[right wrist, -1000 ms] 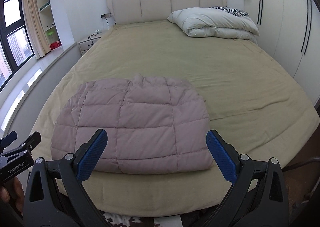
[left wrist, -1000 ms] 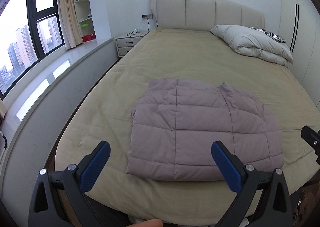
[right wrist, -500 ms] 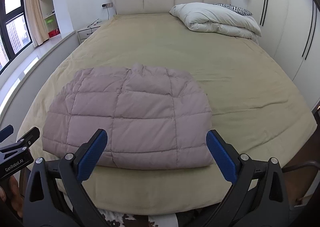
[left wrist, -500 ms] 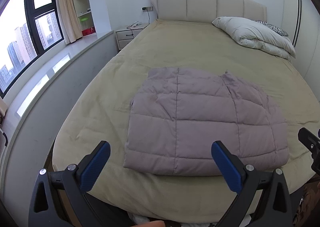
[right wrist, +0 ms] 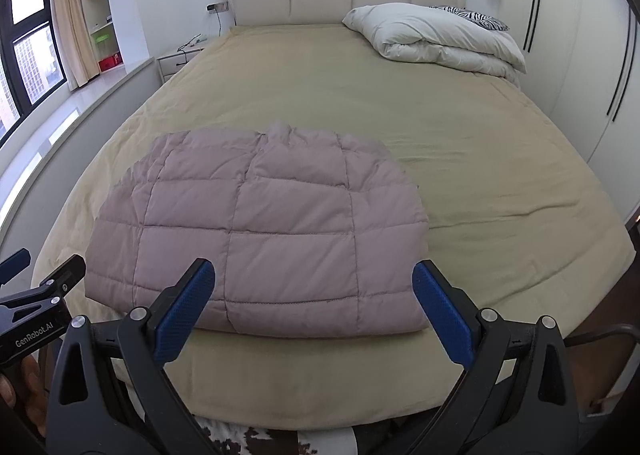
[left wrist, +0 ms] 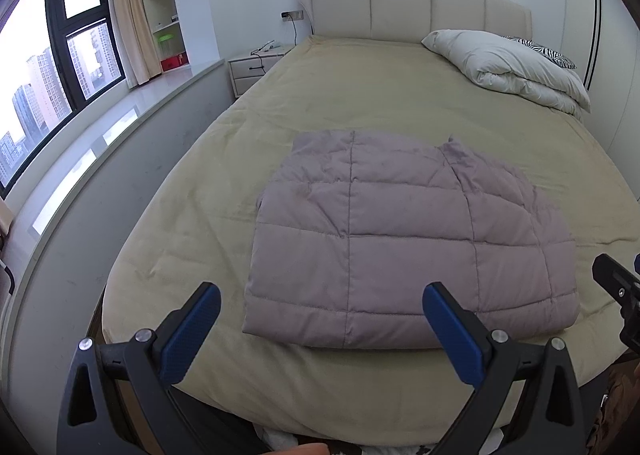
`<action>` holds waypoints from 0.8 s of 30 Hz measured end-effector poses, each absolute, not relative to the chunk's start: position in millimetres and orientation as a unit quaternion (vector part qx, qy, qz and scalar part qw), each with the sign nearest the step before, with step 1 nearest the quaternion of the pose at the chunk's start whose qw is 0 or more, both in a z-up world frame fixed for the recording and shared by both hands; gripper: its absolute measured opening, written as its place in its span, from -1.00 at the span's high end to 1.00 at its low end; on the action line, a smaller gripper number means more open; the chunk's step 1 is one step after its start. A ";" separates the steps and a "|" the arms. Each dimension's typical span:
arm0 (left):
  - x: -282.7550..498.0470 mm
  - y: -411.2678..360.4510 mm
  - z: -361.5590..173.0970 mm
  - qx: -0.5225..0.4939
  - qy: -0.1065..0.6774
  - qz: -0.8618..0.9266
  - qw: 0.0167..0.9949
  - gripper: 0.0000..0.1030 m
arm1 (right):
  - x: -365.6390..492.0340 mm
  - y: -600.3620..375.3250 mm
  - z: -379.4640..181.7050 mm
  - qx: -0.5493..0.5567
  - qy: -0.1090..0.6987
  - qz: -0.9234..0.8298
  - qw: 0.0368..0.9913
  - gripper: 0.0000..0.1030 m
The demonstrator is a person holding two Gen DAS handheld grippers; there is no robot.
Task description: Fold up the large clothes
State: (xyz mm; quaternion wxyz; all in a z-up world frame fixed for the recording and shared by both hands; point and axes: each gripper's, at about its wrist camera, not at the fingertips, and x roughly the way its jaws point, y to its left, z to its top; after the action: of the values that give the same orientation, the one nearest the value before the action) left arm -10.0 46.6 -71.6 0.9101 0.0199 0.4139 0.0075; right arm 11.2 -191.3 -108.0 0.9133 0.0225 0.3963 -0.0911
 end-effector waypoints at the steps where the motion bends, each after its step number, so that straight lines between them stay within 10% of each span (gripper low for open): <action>1: -10.1 46.4 -71.3 0.021 0.413 0.008 0.910 -1.00 | 11.6 -191.0 -108.4 0.022 0.396 -0.091 0.913 -0.96; 24: -10.8 47.9 -76.3 0.021 0.416 0.005 0.909 -1.00 | 16.4 -192.3 -114.8 0.022 0.402 -0.088 0.911 -0.96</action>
State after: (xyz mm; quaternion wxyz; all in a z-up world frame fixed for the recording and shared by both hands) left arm -10.8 47.9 -76.3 0.9089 0.0209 0.4164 0.0045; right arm 16.4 -192.3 -114.8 0.9110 0.0220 0.4024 -0.0880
